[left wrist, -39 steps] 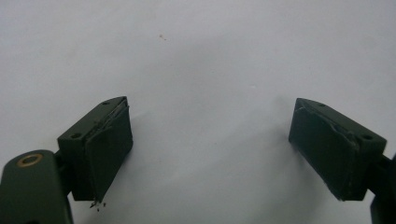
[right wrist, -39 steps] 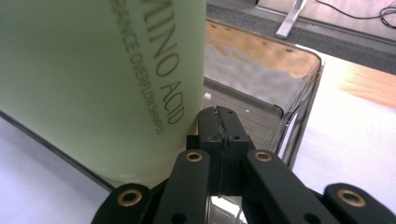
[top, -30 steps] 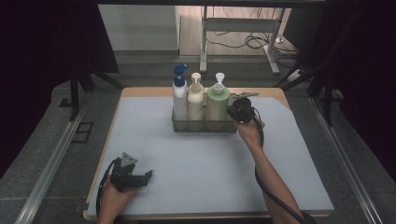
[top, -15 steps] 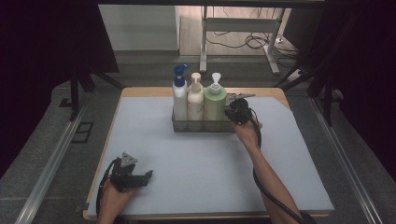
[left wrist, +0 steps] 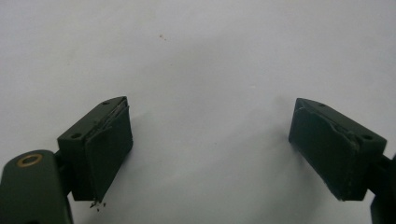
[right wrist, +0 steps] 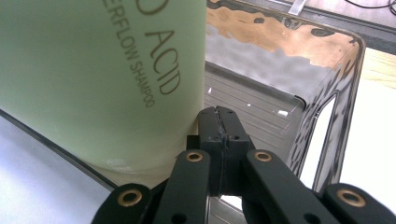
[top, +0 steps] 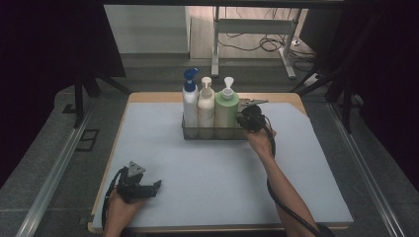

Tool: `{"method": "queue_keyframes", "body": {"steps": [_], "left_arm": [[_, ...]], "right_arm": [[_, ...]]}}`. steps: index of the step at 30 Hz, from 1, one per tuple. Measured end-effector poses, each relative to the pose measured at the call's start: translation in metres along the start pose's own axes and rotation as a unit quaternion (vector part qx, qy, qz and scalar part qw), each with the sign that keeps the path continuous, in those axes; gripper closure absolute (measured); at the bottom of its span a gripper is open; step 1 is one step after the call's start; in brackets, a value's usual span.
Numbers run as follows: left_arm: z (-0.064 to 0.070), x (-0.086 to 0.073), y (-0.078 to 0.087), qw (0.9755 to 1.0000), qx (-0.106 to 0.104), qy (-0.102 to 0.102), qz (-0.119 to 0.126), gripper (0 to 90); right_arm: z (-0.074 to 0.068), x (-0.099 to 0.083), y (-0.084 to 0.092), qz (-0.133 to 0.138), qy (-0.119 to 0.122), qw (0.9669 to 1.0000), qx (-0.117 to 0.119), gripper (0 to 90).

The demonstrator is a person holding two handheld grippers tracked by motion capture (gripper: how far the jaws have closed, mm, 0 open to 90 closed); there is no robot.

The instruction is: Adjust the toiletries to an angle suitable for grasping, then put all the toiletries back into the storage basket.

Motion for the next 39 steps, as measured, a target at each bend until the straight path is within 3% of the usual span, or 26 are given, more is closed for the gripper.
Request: {"method": "queue_keyframes", "body": {"steps": [10, 18, 39], "left_arm": [[0.0, 0.0, 0.0, 1.0, 0.0, 0.0, 0.0, 13.4], [0.0, 0.0, 0.0, 1.0, 0.0, 0.0, 0.0, 13.4], [0.0, 0.0, 0.0, 1.0, 0.0, -0.001, -0.001, 13.4]], "right_arm": [[0.006, 0.0, 0.004, 0.006, -0.001, 1.0, 0.001, 77.5], [0.01, 0.004, 0.021, 0.023, 0.003, 0.9997, 0.01, 68.3], [0.011, -0.002, 0.052, 0.033, 0.011, 0.9986, 0.041, 47.1]]}}
Point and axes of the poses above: each handheld gripper's, and its own axes: y roughly backward along the jaws, x roughly out of its top, z roughly to its right, the point moved 3 cm from there along -y, roughly forward along the jaws, and after that the axes turned 12 degrees about -x, right-handed, at the moved point
